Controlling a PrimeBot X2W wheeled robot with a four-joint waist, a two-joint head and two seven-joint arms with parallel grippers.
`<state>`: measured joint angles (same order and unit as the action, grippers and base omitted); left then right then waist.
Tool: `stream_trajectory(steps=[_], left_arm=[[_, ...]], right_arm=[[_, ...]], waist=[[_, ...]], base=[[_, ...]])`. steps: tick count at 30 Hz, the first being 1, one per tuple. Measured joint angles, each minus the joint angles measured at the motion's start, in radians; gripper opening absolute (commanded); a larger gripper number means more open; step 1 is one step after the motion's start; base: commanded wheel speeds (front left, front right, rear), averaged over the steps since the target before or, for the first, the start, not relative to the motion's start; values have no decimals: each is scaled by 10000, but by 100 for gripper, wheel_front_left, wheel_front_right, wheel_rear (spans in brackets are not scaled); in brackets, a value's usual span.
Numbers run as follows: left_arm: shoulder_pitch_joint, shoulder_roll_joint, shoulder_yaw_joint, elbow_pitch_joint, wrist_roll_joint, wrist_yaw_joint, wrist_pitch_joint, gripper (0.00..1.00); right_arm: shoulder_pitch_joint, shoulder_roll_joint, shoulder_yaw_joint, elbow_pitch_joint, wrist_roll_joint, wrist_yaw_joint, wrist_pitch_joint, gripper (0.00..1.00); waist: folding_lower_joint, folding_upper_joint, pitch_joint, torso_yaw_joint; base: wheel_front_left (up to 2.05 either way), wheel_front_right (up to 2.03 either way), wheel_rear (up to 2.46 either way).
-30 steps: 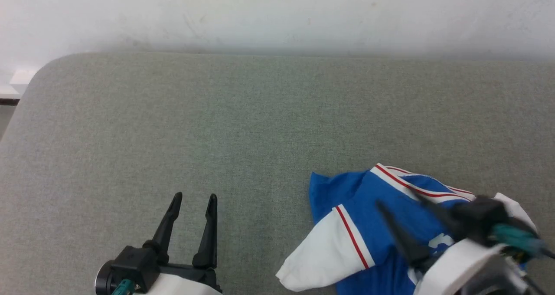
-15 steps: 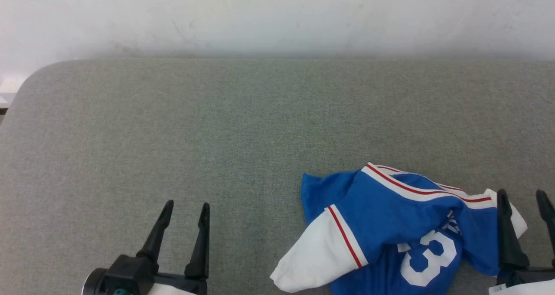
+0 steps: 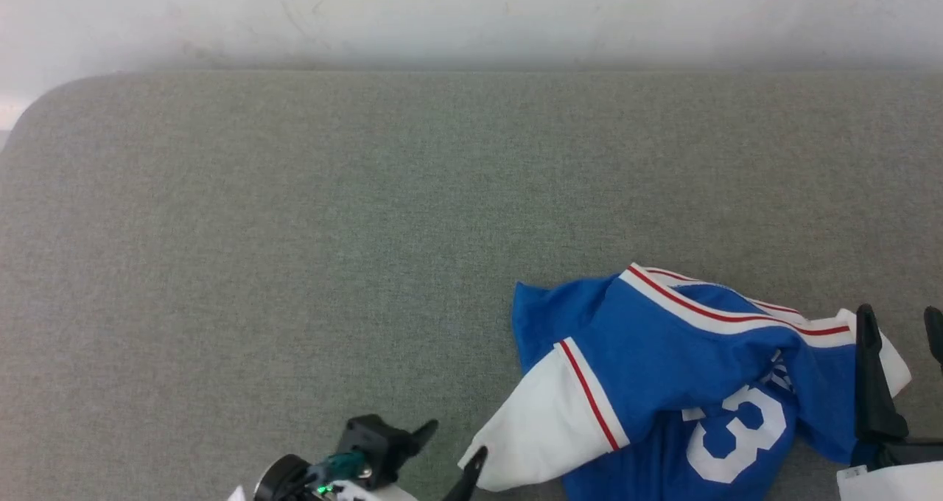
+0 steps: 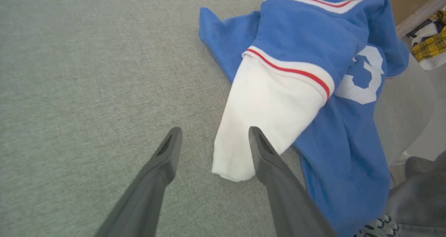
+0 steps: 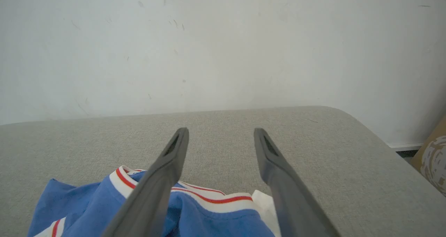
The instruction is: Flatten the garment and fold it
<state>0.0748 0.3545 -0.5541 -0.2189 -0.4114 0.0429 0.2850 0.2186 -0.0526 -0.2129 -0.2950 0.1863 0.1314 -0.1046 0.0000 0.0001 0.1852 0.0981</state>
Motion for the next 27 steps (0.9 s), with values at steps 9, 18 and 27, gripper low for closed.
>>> stream_trajectory(steps=[9,18,27], left_arm=[[-717,-190,-575,1049,-249,-466,951,100],[-1290,-548,-777,2564,-199,-604,769,100],[-1413,-775,-771,3147,-209,-717,36,0]], right_arm=[[-291,0,232,297,-2,0,-2,100],[-330,0,267,387,-12,0,86,100],[-266,0,226,330,-6,0,161,100]], waist=[[1,-1,147,-229],[0,0,-34,-603],[-1,0,-215,-772]], base=[[0,0,0],[0,0,0],[0,0,0]])
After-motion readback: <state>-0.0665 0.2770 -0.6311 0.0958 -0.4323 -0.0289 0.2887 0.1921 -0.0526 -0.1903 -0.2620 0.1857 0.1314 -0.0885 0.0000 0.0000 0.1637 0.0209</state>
